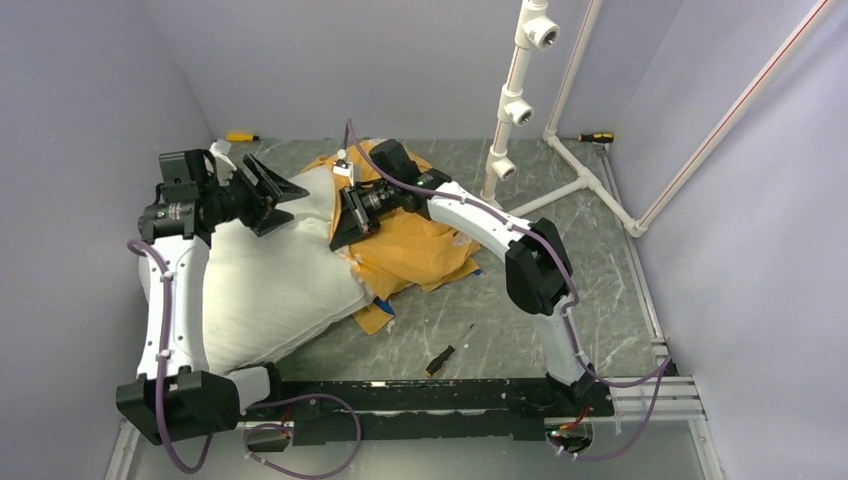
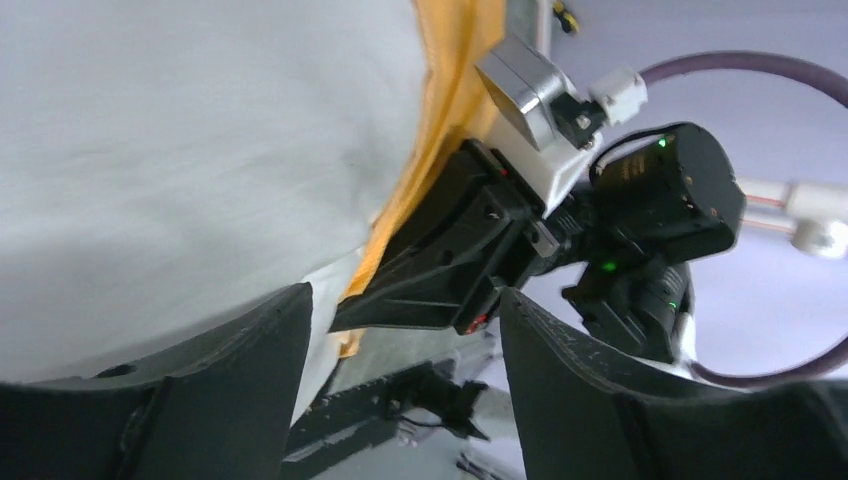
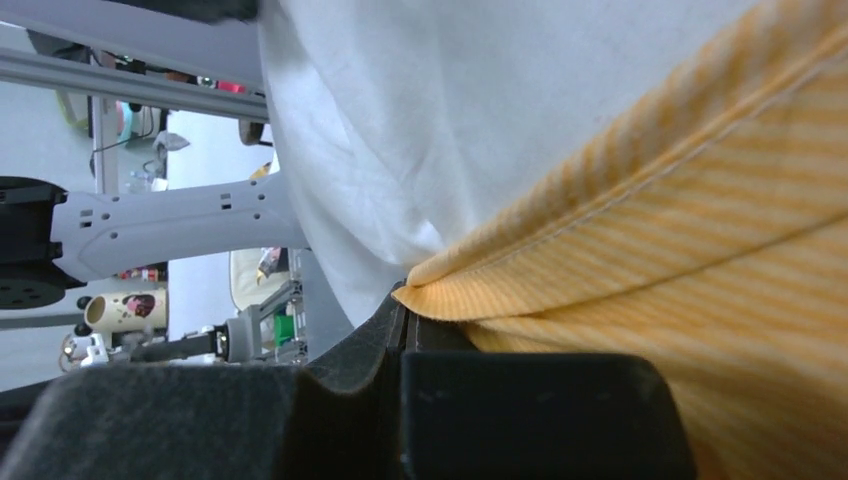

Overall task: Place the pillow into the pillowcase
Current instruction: Stuff the pillow into the pillowcase.

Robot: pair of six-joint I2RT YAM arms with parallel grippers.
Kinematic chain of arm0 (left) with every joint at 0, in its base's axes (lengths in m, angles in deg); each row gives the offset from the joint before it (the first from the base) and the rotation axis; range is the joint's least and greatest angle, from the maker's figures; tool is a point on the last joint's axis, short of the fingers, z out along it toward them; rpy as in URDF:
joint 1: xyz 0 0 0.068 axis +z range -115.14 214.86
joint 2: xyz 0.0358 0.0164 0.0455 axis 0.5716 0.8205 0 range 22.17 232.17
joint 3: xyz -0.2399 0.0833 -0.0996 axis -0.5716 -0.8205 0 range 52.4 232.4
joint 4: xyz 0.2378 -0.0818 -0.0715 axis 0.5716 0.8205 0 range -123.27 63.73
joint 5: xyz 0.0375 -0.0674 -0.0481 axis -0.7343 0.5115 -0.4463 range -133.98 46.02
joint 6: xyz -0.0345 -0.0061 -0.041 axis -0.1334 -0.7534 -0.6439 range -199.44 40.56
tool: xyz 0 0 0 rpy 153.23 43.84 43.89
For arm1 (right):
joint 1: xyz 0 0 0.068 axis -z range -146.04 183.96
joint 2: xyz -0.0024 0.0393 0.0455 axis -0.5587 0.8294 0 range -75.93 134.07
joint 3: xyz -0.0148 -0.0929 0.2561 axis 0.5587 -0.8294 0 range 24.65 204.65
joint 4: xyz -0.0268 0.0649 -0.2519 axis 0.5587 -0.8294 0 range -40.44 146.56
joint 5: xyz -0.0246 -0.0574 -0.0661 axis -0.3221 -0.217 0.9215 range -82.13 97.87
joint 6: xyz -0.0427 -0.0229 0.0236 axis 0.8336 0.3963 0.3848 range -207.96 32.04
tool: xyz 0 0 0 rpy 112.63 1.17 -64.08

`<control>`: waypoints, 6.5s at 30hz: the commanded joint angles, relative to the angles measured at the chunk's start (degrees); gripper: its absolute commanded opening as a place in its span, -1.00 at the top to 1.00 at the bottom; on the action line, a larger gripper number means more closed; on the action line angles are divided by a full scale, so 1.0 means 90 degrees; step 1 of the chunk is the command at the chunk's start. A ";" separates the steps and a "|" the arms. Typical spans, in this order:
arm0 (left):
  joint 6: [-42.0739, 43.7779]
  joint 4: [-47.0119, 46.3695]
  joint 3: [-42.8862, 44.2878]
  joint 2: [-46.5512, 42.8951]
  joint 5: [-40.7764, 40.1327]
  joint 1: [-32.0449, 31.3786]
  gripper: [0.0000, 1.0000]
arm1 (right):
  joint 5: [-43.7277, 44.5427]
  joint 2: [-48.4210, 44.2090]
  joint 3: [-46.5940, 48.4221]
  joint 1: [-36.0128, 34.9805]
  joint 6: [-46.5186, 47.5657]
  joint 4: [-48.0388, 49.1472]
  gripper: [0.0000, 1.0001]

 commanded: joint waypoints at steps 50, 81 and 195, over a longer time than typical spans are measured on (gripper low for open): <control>-0.1364 -0.3554 -0.0969 0.0102 0.0904 -0.0593 1.00 | 0.1860 -0.2278 -0.0863 0.0789 -0.0060 -0.0481 -0.40; -0.1012 -0.2832 -0.0015 -0.0487 -0.0200 -0.0190 1.00 | 0.4242 -0.0989 0.2777 0.0099 0.1783 -0.0557 1.00; 0.4213 0.0499 0.1199 0.1535 -0.1313 -0.1612 0.37 | -0.0340 -0.1243 -0.0022 0.0712 -0.3820 0.3712 1.00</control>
